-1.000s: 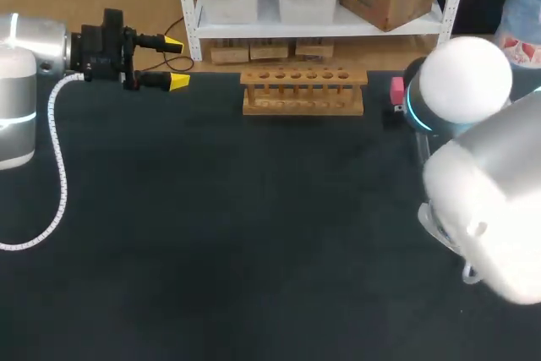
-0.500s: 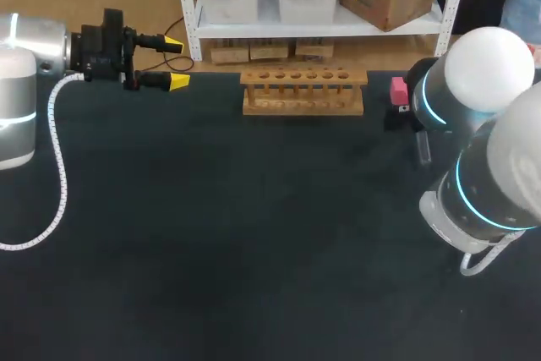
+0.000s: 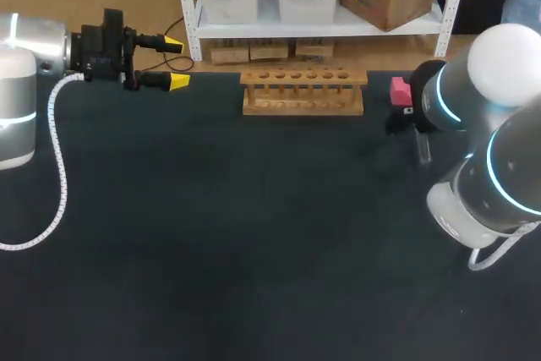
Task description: Grasp the test tube, adjust it, and insert it.
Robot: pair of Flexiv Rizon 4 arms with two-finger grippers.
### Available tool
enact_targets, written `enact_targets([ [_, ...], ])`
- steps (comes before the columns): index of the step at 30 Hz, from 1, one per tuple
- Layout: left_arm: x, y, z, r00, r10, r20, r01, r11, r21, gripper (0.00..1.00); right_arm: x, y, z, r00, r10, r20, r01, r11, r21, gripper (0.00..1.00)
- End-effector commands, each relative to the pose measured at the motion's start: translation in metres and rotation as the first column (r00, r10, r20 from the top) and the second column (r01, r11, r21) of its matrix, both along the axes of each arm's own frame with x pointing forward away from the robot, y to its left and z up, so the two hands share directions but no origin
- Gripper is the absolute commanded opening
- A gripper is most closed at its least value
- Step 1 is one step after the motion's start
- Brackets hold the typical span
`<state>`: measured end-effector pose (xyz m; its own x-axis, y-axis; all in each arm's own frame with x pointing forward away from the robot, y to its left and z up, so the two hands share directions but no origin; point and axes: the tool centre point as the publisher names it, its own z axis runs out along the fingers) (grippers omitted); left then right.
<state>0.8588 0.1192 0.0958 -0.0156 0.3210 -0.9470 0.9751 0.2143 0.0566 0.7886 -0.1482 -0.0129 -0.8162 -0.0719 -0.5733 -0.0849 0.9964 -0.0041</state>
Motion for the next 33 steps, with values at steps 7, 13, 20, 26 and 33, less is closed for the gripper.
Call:
enact_targets([
  [7,-0.0014,0.0001,-0.0002,1.000,0.002,0.002,-0.002,1.000,-0.001,1.00,0.0036,-0.0051,-0.0032,0.995,0.096,-0.041,-0.090,0.987,0.136,0.89],
  [13,-0.0014,0.0001,-0.0002,1.000,0.002,0.002,-0.002,1.000,-0.001,1.00,0.0039,-0.0056,-0.0043,0.993,0.105,-0.047,-0.098,0.985,0.141,0.82],
  [20,-0.0014,0.0001,-0.0002,1.000,0.002,0.002,-0.002,1.000,-0.001,1.00,0.0040,-0.0053,-0.0046,0.993,0.108,-0.049,-0.100,0.985,0.138,0.45],
  [26,-0.0014,0.0001,-0.0002,1.000,0.002,0.002,-0.002,1.000,-0.001,1.00,0.0045,-0.0054,-0.0045,0.993,0.109,-0.052,-0.101,0.986,0.132,0.34],
  [33,-0.0014,0.0001,-0.0002,1.000,0.002,0.002,-0.002,1.000,-0.001,1.00,0.0039,-0.0064,-0.0028,0.993,0.104,-0.055,-0.096,0.987,0.127,0.26],
])
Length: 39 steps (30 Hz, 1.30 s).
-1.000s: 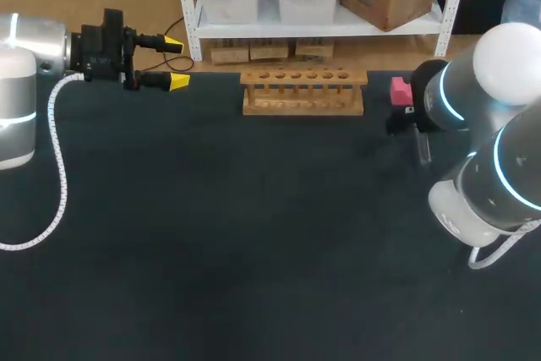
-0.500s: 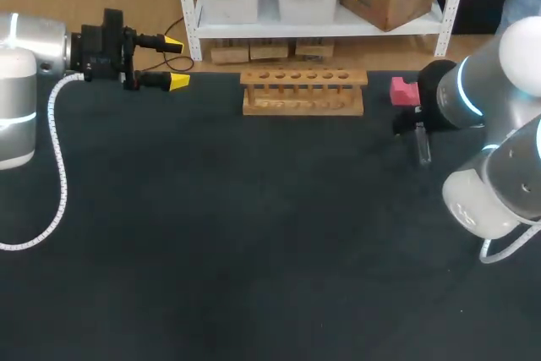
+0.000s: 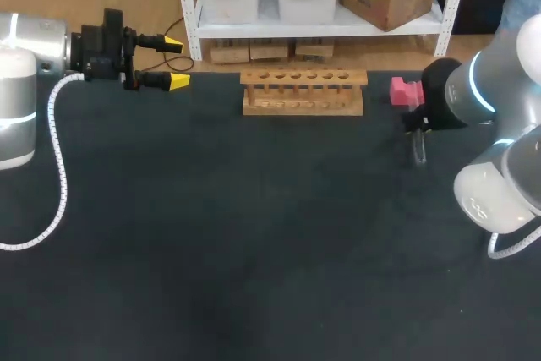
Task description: Grasp the test tube, adjust it, and insert it.
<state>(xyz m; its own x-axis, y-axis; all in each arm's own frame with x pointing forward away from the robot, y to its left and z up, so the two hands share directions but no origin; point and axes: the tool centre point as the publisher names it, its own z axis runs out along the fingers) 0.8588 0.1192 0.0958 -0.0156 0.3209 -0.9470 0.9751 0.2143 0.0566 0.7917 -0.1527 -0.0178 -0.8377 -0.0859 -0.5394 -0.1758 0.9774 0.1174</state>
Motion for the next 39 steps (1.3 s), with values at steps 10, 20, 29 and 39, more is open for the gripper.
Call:
enact_targets([
  [10,-0.001,0.000,0.000,1.000,0.002,0.002,-0.002,1.000,-0.001,1.00,-0.006,-0.003,0.005,0.999,-0.025,-0.020,0.025,1.000,-0.006,0.00],
  [20,-0.001,0.000,0.000,1.000,0.002,0.002,-0.002,1.000,-0.001,1.00,-0.009,-0.002,0.012,0.993,-0.116,-0.028,0.114,0.992,-0.047,0.00],
  [29,-0.001,0.000,0.000,1.000,0.002,0.002,-0.002,1.000,-0.001,1.00,-0.012,-0.005,0.033,0.971,-0.241,0.001,0.240,0.968,-0.076,0.00],
  [39,-0.001,0.000,0.000,1.000,0.002,0.002,-0.002,1.000,-0.001,1.00,-0.029,0.019,0.084,0.955,-0.293,0.049,0.297,0.950,-0.097,0.00],
])
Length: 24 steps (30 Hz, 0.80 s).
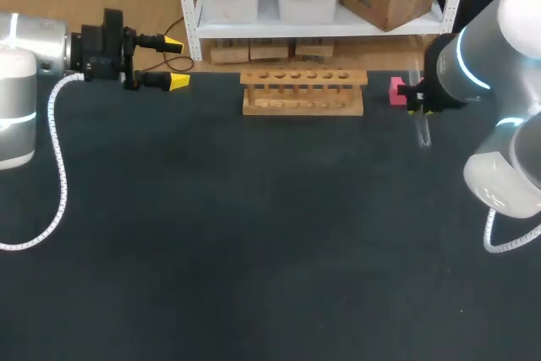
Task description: Grasp the test tube, adjust it, and insert it.
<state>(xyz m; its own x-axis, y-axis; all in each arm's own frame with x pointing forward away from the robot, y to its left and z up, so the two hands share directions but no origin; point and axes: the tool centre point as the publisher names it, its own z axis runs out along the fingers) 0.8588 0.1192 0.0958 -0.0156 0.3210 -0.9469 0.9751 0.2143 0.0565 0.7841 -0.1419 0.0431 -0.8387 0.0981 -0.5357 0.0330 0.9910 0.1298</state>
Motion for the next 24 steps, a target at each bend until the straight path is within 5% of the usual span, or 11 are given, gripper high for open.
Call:
enact_targets([
  [1,-0.001,0.000,0.000,1.000,0.002,0.002,-0.002,1.000,-0.001,1.00,-0.024,0.012,0.027,0.995,-0.092,0.032,0.095,0.988,-0.118,0.00],
  [12,-0.001,0.000,0.000,1.000,0.002,0.002,-0.002,1.000,-0.001,1.00,-0.033,0.068,0.055,0.995,-0.079,0.059,0.086,0.988,-0.131,0.00],
  [24,-0.001,0.000,0.000,1.000,0.002,0.002,-0.002,1.000,-0.001,1.00,-0.022,0.131,0.046,0.999,-0.001,0.051,0.008,0.991,-0.135,0.00],
])
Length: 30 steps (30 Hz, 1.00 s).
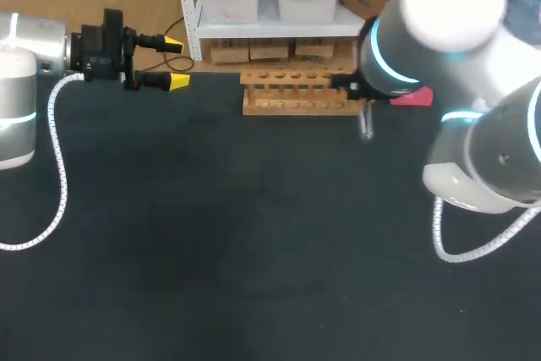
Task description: Grasp the test tube, adjust it, and insert it.
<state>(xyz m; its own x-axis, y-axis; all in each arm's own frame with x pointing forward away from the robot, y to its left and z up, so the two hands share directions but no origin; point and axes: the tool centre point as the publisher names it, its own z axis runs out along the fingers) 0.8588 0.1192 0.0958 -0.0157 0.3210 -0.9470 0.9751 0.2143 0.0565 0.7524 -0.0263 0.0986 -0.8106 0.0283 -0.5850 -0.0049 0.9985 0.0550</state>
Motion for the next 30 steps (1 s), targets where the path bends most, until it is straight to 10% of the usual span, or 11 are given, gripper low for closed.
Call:
enact_targets([
  [1,-0.001,0.000,0.000,1.000,0.002,0.002,-0.002,1.000,-0.001,1.00,0.012,0.018,-0.010,0.999,-0.034,-0.001,0.034,0.998,-0.058,0.00],
  [30,-0.001,0.000,0.000,1.000,0.002,0.002,-0.002,1.000,-0.001,1.00,0.031,0.056,-0.057,0.996,-0.017,-0.087,0.009,0.996,-0.087,0.00],
])
